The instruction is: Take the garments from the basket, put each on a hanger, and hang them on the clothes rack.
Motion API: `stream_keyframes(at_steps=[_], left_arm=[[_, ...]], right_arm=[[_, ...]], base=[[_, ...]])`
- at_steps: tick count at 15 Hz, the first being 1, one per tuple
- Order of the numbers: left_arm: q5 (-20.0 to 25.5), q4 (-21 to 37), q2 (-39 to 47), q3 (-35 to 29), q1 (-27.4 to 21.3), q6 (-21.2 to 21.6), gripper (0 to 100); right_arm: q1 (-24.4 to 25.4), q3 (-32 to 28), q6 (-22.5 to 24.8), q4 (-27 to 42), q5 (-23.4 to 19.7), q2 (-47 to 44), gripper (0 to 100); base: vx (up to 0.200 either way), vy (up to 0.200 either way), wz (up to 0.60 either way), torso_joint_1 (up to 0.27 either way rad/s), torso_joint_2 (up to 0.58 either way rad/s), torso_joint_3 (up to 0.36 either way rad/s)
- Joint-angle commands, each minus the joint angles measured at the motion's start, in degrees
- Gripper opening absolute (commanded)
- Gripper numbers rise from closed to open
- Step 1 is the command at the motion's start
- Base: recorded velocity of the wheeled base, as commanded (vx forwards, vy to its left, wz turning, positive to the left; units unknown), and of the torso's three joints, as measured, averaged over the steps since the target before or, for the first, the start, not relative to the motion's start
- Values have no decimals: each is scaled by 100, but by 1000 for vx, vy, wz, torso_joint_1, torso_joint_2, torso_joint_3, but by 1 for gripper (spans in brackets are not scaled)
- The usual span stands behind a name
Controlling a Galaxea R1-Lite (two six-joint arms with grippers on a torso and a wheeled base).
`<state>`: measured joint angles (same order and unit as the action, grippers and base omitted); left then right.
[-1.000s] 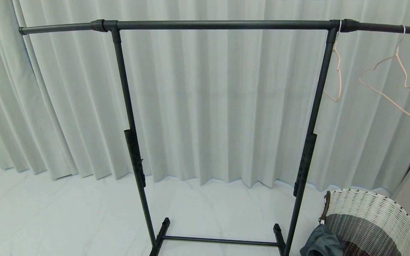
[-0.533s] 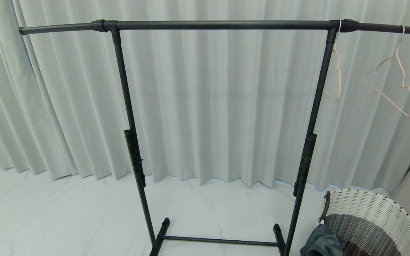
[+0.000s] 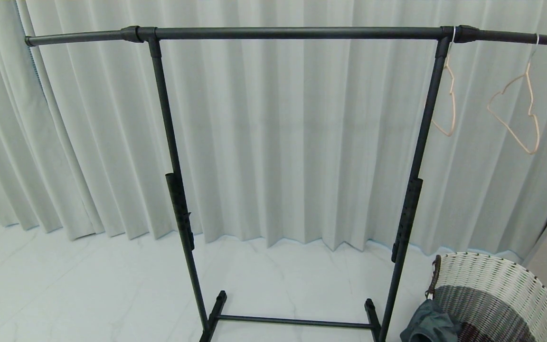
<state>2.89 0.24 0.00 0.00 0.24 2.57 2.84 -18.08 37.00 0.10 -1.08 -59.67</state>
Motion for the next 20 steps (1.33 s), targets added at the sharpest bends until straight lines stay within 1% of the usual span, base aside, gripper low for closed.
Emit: stream_keyframes(at_steps=[1,2,4,5,7,8,13,17,20], left_arm=[[1,2,9,0,-7,-2,100],[1,2,9,0,2,-2,100],[1,2,9,0,-7,6,100],[1,2,0,0,-7,-2,100],[1,2,0,0,-7,-20,100],[1,2,0,0,-7,-20,100],[1,2,0,0,-7,-20,100],[1,2,0,0,-7,-20,100],[1,2,0,0,-7,-20,100]], right_arm=[[111,15,739,-71,3,-1741,100],[226,15,809,-80,21,-2110,100],[393,15,809,-80,38,-2567,100],[402,15,809,-80,47,-2743,100],[410,24,809,-317,144,-3068,100],[410,50,800,-607,258,-3332,100],[402,59,686,-1557,636,-4377,100],[393,50,607,-1680,900,-4615,100],[393,50,607,-1680,908,-4650,100]], base=[[0,0,0,0,0,0],[0,0,0,0,0,0],[0,0,0,0,0,0],[0,0,0,0,0,0],[0,0,0,0,0,0],[0,0,0,0,0,0],[0,0,0,0,0,0],[0,0,0,0,0,0],[0,0,0,0,0,0]])
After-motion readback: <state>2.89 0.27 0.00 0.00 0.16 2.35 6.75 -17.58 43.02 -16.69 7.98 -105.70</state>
